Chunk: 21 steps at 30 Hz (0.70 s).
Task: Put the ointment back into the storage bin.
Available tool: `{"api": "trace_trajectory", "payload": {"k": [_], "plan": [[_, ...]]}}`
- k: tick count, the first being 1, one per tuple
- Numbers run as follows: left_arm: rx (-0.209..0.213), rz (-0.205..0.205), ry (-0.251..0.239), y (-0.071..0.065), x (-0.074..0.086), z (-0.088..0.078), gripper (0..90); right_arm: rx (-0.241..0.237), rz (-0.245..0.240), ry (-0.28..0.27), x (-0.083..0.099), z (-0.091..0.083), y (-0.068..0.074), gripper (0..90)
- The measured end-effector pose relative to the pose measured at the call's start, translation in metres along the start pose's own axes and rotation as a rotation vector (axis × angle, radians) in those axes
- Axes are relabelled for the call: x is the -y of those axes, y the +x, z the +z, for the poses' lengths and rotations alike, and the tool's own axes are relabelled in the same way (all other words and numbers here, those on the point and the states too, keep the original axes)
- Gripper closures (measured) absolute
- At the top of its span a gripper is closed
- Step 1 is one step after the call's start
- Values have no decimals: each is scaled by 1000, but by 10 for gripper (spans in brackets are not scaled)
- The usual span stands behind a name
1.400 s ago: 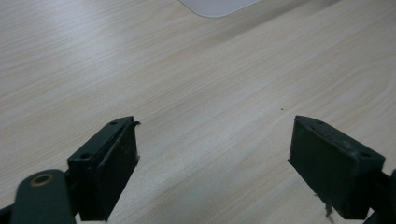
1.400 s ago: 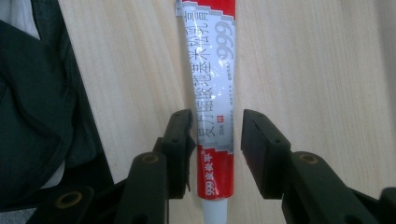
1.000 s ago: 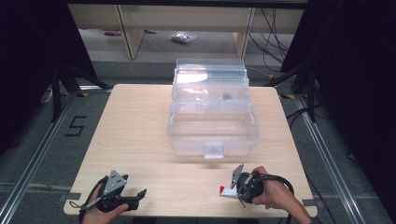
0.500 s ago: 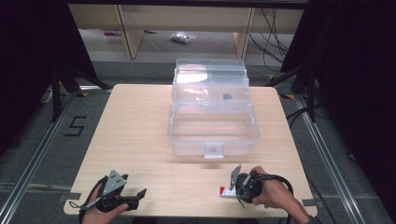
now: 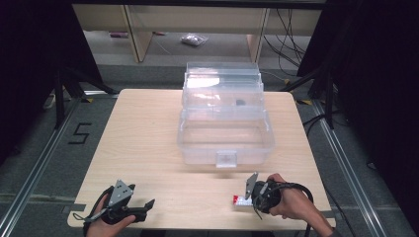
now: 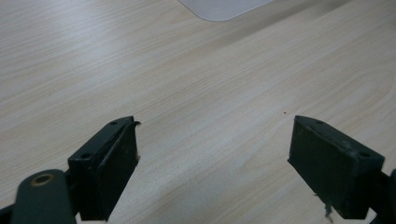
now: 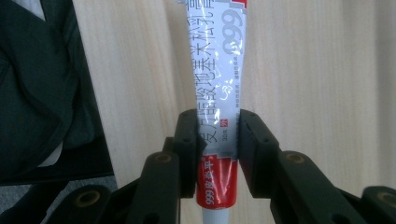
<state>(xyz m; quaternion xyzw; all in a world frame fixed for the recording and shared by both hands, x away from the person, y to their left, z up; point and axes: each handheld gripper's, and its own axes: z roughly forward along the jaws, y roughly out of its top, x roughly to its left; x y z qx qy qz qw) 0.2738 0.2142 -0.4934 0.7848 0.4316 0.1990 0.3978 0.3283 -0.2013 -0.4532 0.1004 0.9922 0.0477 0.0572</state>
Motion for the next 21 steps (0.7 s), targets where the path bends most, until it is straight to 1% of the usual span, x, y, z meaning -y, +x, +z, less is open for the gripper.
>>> {"api": "trace_trajectory", "payload": {"k": [1, 2, 3, 4, 6, 7, 8, 9, 10, 11, 12, 13, 14, 15, 16, 18, 19, 20, 21], "plan": [[0, 1, 0, 0, 0, 0, 151, 2, -8, -5, -1, -2, -1, 708], [-2, 0, 0, 0, 0, 0, 151, 4, -6, -9, -1, -5, -1, 708], [-2, 1, 1, 0, 0, 0, 151, -1, 1, -8, -2, -8, -2, 708], [-3, -1, 0, 0, 0, 0, 151, 8, 14, -15, -3, -11, -2, 708], [0, 0, 1, 0, 0, 0, 151, 8, 20, -11, -4, -16, -3, 708], [2, 28, 30, 2, 0, -2, 151, 9, -11, -27, -5, -17, -6, 708], [-2, 17, 18, 2, 0, -1, 151, 9, -32, -32, -6, -21, -9, 707], [-2, 23, 21, 2, 0, -1, 151, 17, -23, -37, -6, -23, -10, 708], [0, -2, -3, 0, 0, 0, 150, 12, -26, -43, -7, -25, -11, 708], [-1, 2, 1, 1, 0, 0, 151, 8, -25, -39, -7, -28, -13, 708], [1, 26, 28, 3, 0, -1, 151, 6, 17, -33, -8, -31, -11, 708], [1, 23, 26, 2, 0, -1, 151, 6, -13, -46, -9, -32, -14, 707], [-1, 17, 17, 2, 0, -1, 151, 7, -14, -41, -9, -35, -16, 708], [-1, 0, 0, 1, 0, 0, 150, 4, -11, -47, -10, -37, -17, 707], [-1, 4, 6, 1, 0, 0, 150, 8, 15, -46, -10, -40, -17, 708], [2, 27, 31, 3, 0, -2, 151, 12, 10, -46, -12, -45, -20, 707], [1, 3, 5, 1, 0, 0, 150, 15, 15, -44, -13, -47, -21, 708], [1, 5, 8, 1, 0, 0, 150, 14, -20, -58, -15, -51, -26, 707], [2, 3, 9, 1, 0, 0, 151, 12, -10, -60, -15, -53, -27, 707]]}}
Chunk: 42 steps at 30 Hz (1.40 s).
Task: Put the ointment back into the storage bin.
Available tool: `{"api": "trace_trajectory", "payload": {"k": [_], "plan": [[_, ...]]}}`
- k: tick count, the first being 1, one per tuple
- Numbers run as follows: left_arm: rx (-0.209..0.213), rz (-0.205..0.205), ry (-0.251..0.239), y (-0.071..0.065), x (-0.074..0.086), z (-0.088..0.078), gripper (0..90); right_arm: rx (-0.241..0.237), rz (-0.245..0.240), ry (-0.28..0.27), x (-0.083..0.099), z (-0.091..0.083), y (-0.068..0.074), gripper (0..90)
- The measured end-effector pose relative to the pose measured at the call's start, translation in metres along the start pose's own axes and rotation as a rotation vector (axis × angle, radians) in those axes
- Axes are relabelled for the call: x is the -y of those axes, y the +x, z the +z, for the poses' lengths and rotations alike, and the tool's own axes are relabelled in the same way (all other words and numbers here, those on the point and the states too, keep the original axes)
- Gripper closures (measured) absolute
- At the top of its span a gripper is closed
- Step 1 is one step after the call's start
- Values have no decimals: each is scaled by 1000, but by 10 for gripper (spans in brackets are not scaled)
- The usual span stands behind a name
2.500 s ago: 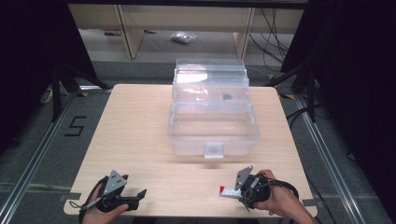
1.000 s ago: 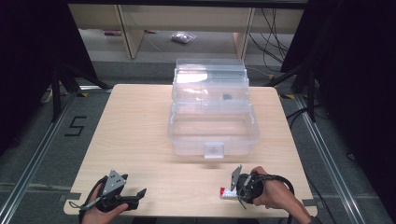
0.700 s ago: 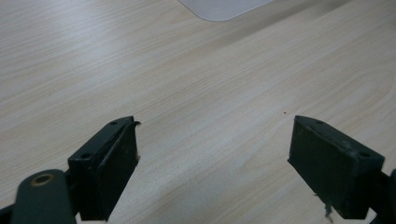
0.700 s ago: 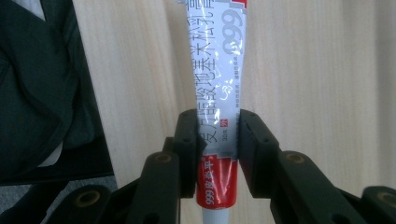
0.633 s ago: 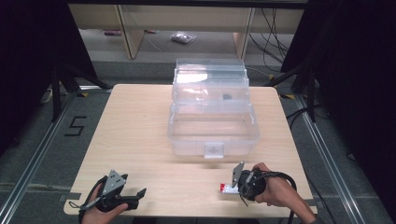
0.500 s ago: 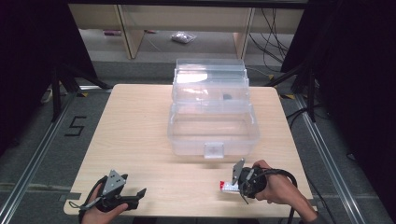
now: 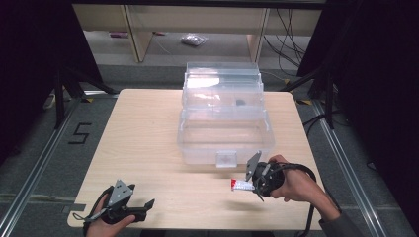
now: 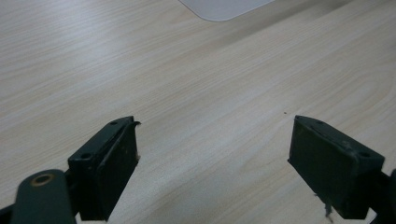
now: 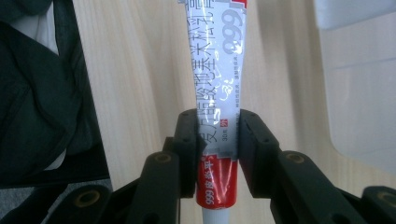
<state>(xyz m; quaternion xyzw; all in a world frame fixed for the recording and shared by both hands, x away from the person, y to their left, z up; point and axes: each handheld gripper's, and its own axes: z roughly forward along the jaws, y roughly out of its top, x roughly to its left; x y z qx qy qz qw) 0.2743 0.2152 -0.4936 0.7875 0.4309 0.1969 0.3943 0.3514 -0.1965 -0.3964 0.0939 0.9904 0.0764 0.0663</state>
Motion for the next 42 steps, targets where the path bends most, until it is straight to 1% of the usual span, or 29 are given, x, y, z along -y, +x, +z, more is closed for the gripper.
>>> {"api": "trace_trajectory", "payload": {"k": [1, 3, 4, 5, 8, 9, 10, 11, 13, 14, 15, 16, 17, 19, 23, 24, 25, 27, 28, 29, 30, 31, 34, 35, 36, 39, 40, 41, 42], "plan": [[-1, 25, 22, 2, 0, -2, 150, -2, -11, -6, -1, -2, -2, 707], [-1, 23, 17, 2, 0, -2, 150, -17, 21, -21, -3, -6, -3, 708], [-2, 3, -3, 1, 0, 0, 151, -19, 3, -19, -4, -8, -5, 707], [-2, 20, 15, 2, 0, -2, 151, -16, 20, -11, -4, -11, -6, 707], [-3, 22, 15, 2, 0, -2, 150, -12, -3, -30, -7, -18, -13, 708], [-3, 2, -2, 1, 0, 0, 150, -12, 1, -31, -7, -21, -15, 708], [-5, 23, 21, 2, 0, -2, 150, -14, 31, -36, -8, -24, -14, 707], [-5, 21, 20, 2, 0, -1, 151, -16, 41, -37, -8, -26, -16, 708], [-4, 22, 19, 2, 0, -2, 150, -14, 38, -48, -10, -32, -20, 707], [-3, 12, 7, 1, 0, -1, 150, -1, 6, -49, -11, -35, -24, 707], [-5, 20, 15, 2, 0, -1, 150, 1, 41, -41, -12, -39, -24, 707], [-4, 27, 19, 2, 0, -1, 150, 3, 14, -56, -13, -40, -27, 707], [-4, 27, 19, 2, 0, -1, 150, 3, 14, -56, -13, -40, -27, 707], [-4, 14, 7, 1, 0, -1, 150, 8, 47, -54, -15, -49, -30, 708], [-4, 21, 16, 2, 0, -2, 151, 21, 5, -53, -18, -57, -41, 708], [-5, 18, 10, 2, 0, -1, 150, 16, 48, -57, -18, -58, -40, 708], [-4, 20, 12, 2, 0, -1, 151, 22, -7, -60, -18, -59, -46, 707], [-5, 22, 20, 2, 0, -2, 150, 15, 13, -61, -21, -61, -49, 707], [-5, 23, 20, 2, 0, -2, 151, 21, 45, -48, -21, -62, -49, 707], [-4, 24, 18, 2, 0, -2, 151, 25, 27, -44, -22, -62, -53, 707], [-4, 1, -3, 0, 0, 0, 151, 22, 29, -47, -23, -62, -56, 708], [-3, 25, 21, 2, 0, -2, 151, 27, 24, -36, -23, -62, -59, 707], [0, 21, 14, 2, 0, -2, 151, 36, 37, -33, -24, -61, -67, 707], [-1, 11, 4, 1, 0, -1, 151, 29, 9, -43, -25, -60, -71, 708], [-2, 25, 20, 2, 0, -2, 151, 30, 9, -33, -24, -59, -75, 707], [-5, -4, -9, 0, 0, -1, 151, 30, 56, -14, -24, -57, -79, 707], [-3, -7, -12, -1, 0, 0, 151, 34, 38, -15, -25, -56, -82, 707], [0, -7, -11, 0, 0, 0, 150, 34, 59, -14, -25, -55, -82, 707], [-3, 23, 14, 2, 0, -2, 151, 31, 57, -12, -26, -54, -83, 707]]}}
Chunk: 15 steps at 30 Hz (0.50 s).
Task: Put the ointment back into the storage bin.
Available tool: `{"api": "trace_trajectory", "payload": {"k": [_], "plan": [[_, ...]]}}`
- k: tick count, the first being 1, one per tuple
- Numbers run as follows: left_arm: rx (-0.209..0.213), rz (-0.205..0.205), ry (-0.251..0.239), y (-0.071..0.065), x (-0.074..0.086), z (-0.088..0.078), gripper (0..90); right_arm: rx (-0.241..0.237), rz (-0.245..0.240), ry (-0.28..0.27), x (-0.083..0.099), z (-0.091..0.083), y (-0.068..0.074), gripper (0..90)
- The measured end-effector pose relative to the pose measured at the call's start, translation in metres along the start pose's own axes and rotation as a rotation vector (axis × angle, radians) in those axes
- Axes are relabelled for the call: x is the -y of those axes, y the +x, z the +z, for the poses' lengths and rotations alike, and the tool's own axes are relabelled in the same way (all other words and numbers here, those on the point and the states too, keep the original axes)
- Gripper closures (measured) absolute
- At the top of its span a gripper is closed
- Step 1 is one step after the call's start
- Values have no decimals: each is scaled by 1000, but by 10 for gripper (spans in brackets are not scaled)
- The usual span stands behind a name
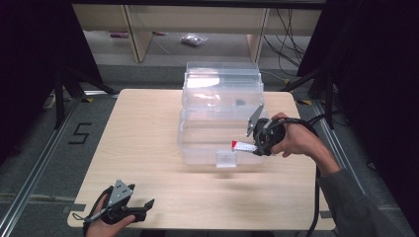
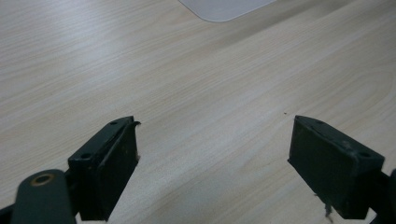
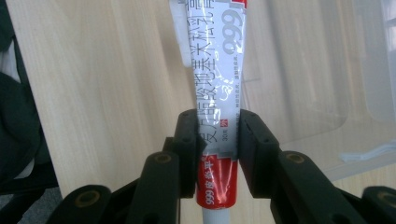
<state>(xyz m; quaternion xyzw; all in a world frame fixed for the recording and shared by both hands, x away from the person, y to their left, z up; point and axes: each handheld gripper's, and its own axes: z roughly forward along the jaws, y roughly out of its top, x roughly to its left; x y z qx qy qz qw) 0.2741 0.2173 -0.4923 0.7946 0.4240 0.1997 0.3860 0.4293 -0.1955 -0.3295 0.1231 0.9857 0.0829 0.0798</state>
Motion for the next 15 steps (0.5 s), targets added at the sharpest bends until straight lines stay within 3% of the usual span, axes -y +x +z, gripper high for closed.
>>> {"api": "trace_trajectory", "payload": {"k": [1, 5, 7, 9, 10, 11, 12, 13, 14, 15], "plan": [[2, -26, -22, -2, 0, 1, 151, -2, -21, -1, -1, 2, -3, 707], [0, -30, -25, -2, 0, 2, 151, -2, -1, 5, -4, 4, -8, 707], [-1, -25, -22, -2, 0, 1, 151, 2, -21, -4, -4, 4, -11, 707], [3, -31, -27, -2, 0, 2, 151, -9, 23, 9, -5, 6, -14, 707], [-1, -9, -5, 0, 0, 0, 151, -4, -8, 3, -5, 6, -18, 707], [-1, -30, -24, -2, 0, 1, 151, -1, 5, 6, -5, 7, -20, 707], [-1, -28, -23, -2, 0, 1, 151, 2, -10, 3, -5, 8, -23, 707], [-1, -27, -22, -2, 0, 1, 151, 2, 16, 12, -5, 8, -23, 707], [-3, -7, -3, 0, 0, 0, 151, 1, 4, 7, -5, 10, -27, 707], [0, -34, -26, -2, 0, 1, 151, 3, 7, 8, -5, 11, -31, 707]]}}
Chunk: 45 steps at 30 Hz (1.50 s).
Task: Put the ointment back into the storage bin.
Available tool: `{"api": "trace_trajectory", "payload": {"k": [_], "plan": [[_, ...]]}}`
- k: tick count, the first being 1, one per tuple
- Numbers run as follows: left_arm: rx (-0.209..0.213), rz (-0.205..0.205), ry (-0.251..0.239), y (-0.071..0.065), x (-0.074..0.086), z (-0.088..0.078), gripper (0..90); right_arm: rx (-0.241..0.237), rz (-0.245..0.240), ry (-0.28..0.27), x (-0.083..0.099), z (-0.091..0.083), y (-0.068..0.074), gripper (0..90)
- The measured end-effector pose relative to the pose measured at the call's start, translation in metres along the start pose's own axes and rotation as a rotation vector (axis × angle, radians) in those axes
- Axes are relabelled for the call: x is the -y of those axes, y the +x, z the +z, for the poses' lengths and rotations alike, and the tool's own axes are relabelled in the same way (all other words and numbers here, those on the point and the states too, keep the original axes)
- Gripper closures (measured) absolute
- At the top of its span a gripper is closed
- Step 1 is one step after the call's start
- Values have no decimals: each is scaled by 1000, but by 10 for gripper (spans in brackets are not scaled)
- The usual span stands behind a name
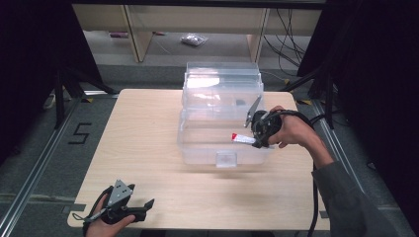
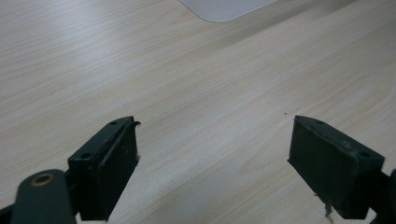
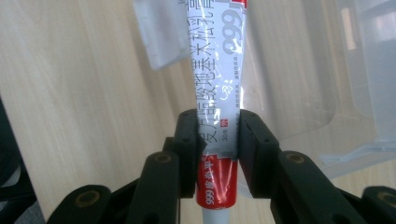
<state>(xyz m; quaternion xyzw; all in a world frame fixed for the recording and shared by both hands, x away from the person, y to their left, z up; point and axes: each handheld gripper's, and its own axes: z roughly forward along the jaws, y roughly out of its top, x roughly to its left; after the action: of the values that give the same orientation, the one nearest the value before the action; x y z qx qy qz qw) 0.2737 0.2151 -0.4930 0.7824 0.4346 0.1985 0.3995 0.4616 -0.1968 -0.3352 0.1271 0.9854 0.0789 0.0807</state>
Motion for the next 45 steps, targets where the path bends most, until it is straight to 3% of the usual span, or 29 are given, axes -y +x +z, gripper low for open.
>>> {"api": "trace_trajectory", "payload": {"k": [1, 2, 3, 4, 5, 6, 9, 10, 13, 14, 15, 16, 17, 18, 21, 22, 24, 26, 29, 30, 31, 32, 34, 35, 45], "plan": [[2, 3, 3, 0, 0, 0, 151, 2, -14, -6, 0, 1, -3, 707], [3, 1, 0, 0, 0, 0, 151, -5, 40, 6, 0, 1, -1, 707], [-1, 5, 4, 0, 0, 0, 150, -3, 1, -5, 0, 4, -6, 707], [0, 2, 3, 0, 0, 0, 151, -6, 49, 11, -1, 4, -5, 707], [-7, 25, 24, 2, 0, -1, 151, -8, 25, 4, -1, 5, -8, 707], [0, 0, 2, 0, 0, 0, 151, -7, 54, 16, -1, 6, -8, 707], [5, 1, 6, 1, 0, 1, 150, -9, 28, 24, 0, 11, -14, 707], [0, 25, 23, 3, 0, -1, 151, -12, 32, 29, 0, 12, -16, 707], [4, -1, 2, 1, 0, 0, 151, -6, 51, 40, 0, 16, -18, 707], [4, 27, 30, 3, 0, -1, 151, -7, 24, 33, 0, 18, -21, 707], [4, 25, 29, 3, 0, -1, 151, -4, 40, 39, -1, 20, -21, 707], [0, 22, 23, 2, 0, -1, 151, 1, 10, 36, -1, 22, -25, 707], [1, 0, 0, 0, 0, 0, 151, -5, 27, 43, -2, 22, -24, 707], [-2, 25, 22, 2, 0, -1, 150, -12, 43, 40, -2, 25, -26, 707], [4, 20, 26, 3, 0, -1, 150, -1, 32, 39, -3, 29, -30, 707], [8, 21, 25, 3, 0, -1, 151, -2, 52, 45, -3, 30, -31, 707], [5, 24, 23, 3, 0, -1, 151, -10, 31, 39, -3, 33, -33, 706], [6, 20, 23, 3, 0, -1, 151, -7, 49, 43, -4, 35, -33, 707], [7, 23, 24, 3, 0, -1, 151, -17, 23, 45, -4, 39, -36, 707], [5, 20, 29, 3, 0, -1, 151, -19, 48, 56, -5, 40, -35, 707], [5, 19, 27, 3, 0, -1, 151, -15, 8, 44, -4, 42, -37, 706], [5, 19, 27, 3, 0, -1, 151, -16, 1, 46, -4, 43, -38, 707], [5, 23, 32, 3, 0, -1, 151, -25, 51, 61, -4, 44, -35, 707], [2, 23, 28, 2, 0, -1, 151, -24, 18, 55, -4, 45, -38, 707], [-1, 14, 27, 2, 0, -1, 150, -39, 37, 89, 3, 60, -38, 706]]}}
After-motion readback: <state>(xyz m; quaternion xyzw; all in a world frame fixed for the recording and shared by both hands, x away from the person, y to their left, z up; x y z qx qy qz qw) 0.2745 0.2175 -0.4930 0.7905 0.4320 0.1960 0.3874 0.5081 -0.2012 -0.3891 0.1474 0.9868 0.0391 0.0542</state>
